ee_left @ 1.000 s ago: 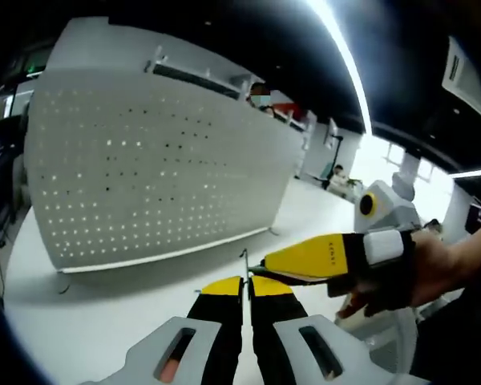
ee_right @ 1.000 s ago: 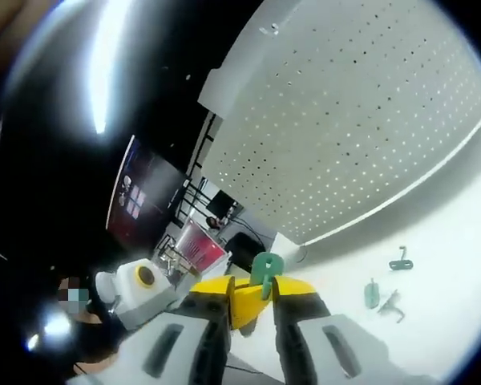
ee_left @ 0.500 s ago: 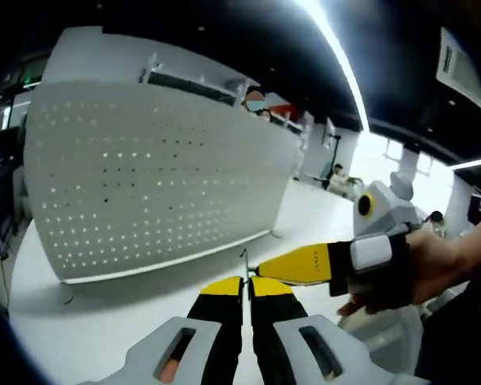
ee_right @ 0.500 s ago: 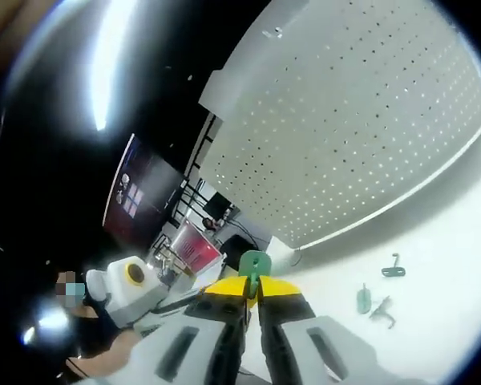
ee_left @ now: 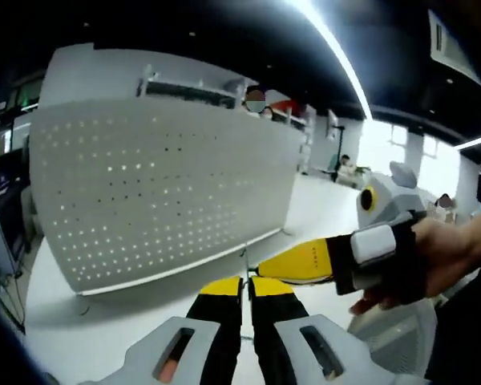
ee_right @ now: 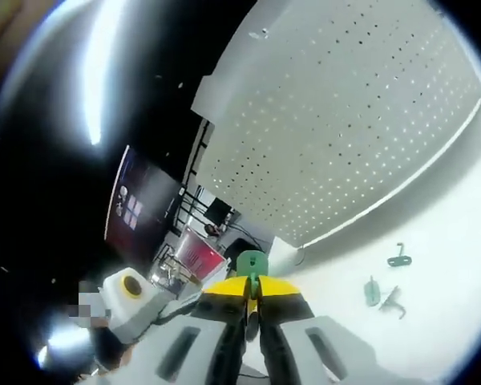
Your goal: Insert the hook assembly into the mounting plate slot until the hook locks in place.
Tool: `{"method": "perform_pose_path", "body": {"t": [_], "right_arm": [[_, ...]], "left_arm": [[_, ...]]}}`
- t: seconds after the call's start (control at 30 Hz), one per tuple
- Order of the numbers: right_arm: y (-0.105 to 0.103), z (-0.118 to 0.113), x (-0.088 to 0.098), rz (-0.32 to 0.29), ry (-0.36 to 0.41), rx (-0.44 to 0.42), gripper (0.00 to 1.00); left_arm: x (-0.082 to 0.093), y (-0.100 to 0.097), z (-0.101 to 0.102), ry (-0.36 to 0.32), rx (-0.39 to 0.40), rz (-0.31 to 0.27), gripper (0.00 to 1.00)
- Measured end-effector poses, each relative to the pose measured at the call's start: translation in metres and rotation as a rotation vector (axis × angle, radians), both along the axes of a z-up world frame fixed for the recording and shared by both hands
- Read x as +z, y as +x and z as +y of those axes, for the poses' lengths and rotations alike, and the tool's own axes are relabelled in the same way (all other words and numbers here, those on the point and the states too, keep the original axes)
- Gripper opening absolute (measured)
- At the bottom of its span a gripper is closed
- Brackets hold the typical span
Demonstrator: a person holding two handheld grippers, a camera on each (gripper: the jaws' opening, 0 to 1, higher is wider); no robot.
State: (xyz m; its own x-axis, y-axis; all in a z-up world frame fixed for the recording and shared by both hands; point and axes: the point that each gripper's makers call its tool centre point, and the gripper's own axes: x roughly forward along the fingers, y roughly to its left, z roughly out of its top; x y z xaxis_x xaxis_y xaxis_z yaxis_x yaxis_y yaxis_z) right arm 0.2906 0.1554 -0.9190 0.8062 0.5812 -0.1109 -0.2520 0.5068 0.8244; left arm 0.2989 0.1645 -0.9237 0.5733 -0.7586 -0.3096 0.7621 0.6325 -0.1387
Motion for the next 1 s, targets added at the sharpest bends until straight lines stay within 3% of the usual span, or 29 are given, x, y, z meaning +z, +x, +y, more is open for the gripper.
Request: {"method": "perform_pose_path", "body": {"t": [0.37, 0.53, 0.7, 0.83, 0.9, 1.0], "right_arm": [[0.002, 0.003, 0.007, -0.021, -0.033, -0.009, 0.00], [0.007, 0.001, 0.015, -0.116, -0.195, -0.006, 0.00], [0.009, 0.004, 0.021, -0.184, -0.313, 0.007, 0.00], [0.012, 0.005, 0.022, -0.165, -0.286, -0.006, 0.00], [0.014, 0.004, 0.021, -0.196, -0.366, 0.001, 0.00], [0.016, 0.005, 0.024, -0.227, -0.428, 0.009, 0.00]], "left_arm": [[0.005, 0.003, 0.003, -0.015, 0.006, 0.000, 0.04], [0.010, 0.004, 0.009, -0.046, 0.011, 0.025, 0.09], [0.007, 0.003, 0.011, -0.088, 0.014, 0.070, 0.32], [0.004, -0.001, 0.012, -0.110, 0.007, 0.104, 0.47], [0.002, -0.004, 0.011, -0.107, 0.005, 0.114, 0.52], [0.000, -0.003, 0.015, -0.086, 0.023, 0.105, 0.67]]}}
